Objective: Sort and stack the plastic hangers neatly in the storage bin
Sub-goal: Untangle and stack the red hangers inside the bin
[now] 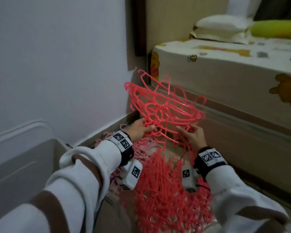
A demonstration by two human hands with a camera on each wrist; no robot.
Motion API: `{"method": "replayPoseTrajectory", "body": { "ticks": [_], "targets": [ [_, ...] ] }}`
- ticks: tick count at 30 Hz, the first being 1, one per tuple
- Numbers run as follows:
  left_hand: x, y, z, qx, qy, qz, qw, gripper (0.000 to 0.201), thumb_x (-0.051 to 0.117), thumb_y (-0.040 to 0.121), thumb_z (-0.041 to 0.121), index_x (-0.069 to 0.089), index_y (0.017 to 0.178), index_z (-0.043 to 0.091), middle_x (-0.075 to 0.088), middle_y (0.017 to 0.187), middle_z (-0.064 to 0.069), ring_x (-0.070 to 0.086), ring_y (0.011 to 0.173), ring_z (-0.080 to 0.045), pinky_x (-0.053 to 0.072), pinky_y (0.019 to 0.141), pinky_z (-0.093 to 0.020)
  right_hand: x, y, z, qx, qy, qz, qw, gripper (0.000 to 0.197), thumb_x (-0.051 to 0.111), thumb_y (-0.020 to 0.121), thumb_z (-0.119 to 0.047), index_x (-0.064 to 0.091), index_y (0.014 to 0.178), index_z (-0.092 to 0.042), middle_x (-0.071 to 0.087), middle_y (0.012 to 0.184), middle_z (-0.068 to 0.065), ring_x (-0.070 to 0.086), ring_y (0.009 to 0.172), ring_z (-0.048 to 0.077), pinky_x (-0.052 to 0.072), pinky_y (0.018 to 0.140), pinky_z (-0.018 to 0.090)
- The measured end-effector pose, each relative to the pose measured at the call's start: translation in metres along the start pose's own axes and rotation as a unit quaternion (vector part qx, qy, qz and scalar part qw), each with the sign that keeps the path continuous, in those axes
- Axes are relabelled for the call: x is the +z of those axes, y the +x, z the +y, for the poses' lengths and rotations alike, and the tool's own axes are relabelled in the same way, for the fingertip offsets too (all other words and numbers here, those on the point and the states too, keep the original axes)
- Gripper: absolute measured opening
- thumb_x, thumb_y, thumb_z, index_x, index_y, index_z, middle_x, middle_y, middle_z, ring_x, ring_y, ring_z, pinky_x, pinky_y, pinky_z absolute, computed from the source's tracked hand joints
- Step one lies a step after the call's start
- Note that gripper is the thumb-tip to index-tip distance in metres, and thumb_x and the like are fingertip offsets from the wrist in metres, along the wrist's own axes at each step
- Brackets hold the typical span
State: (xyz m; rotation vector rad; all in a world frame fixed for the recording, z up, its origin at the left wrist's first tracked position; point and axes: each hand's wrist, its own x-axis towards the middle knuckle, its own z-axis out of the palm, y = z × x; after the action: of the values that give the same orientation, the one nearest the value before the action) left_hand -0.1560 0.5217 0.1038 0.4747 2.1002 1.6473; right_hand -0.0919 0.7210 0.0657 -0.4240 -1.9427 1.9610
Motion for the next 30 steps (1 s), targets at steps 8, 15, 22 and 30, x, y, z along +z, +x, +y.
{"method": "replayPoseTrajectory", "body": {
  "ticks": [8, 15, 22, 30],
  "targets": [
    [-0.068, -0.044, 0.051, 0.047, -0.008, 0.070, 0.996, 0.030, 0.050, 0.092, 0.000, 0.052, 0.122, 0.000, 0.062, 0.082, -0.002, 0.061, 0.051, 0.004, 0.048, 0.050, -0.010, 0.067, 0.002, -0.071, -0.081, -0.044, -0.047, 0.995, 0.011, 0.068, 0.079, -0.002, 0.059, 0.080, -0.008, 0.065, 0.050, -0.007, 0.059, 0.043, 0.000, 0.049, 0.044, 0.016],
    [-0.131, -0.090, 0.076, 0.079, 0.002, 0.134, 0.988, 0.015, 0.050, 0.093, 0.001, 0.053, 0.107, 0.006, 0.061, 0.078, -0.002, 0.059, 0.047, 0.006, 0.042, 0.044, -0.007, 0.136, -0.008, -0.122, -0.136, -0.055, -0.108, 0.983, 0.019, 0.065, 0.081, 0.000, 0.060, 0.099, 0.006, 0.064, 0.047, -0.013, 0.059, 0.041, -0.001, 0.045, 0.040, 0.012],
    [-0.208, -0.145, 0.082, 0.090, 0.026, 0.222, 0.971, 0.014, 0.053, 0.092, 0.005, 0.056, 0.106, 0.009, 0.063, 0.079, 0.000, 0.060, 0.050, 0.006, 0.043, 0.046, -0.007, 0.223, -0.030, -0.158, -0.178, -0.072, -0.181, 0.965, 0.019, 0.070, 0.079, -0.015, 0.065, 0.095, -0.006, 0.070, 0.064, 0.000, 0.068, 0.055, 0.011, 0.054, 0.052, 0.026],
    [-0.290, -0.221, 0.094, 0.090, 0.062, 0.303, 0.947, 0.006, 0.057, 0.091, 0.013, 0.058, 0.087, 0.018, 0.065, 0.081, 0.002, 0.059, 0.070, -0.011, 0.043, 0.065, -0.021, 0.322, -0.071, -0.198, -0.257, -0.065, -0.255, 0.930, 0.009, 0.068, 0.082, -0.019, 0.063, 0.087, -0.013, 0.068, 0.071, 0.003, 0.065, 0.051, 0.004, 0.046, 0.044, 0.013]
  ]
}}
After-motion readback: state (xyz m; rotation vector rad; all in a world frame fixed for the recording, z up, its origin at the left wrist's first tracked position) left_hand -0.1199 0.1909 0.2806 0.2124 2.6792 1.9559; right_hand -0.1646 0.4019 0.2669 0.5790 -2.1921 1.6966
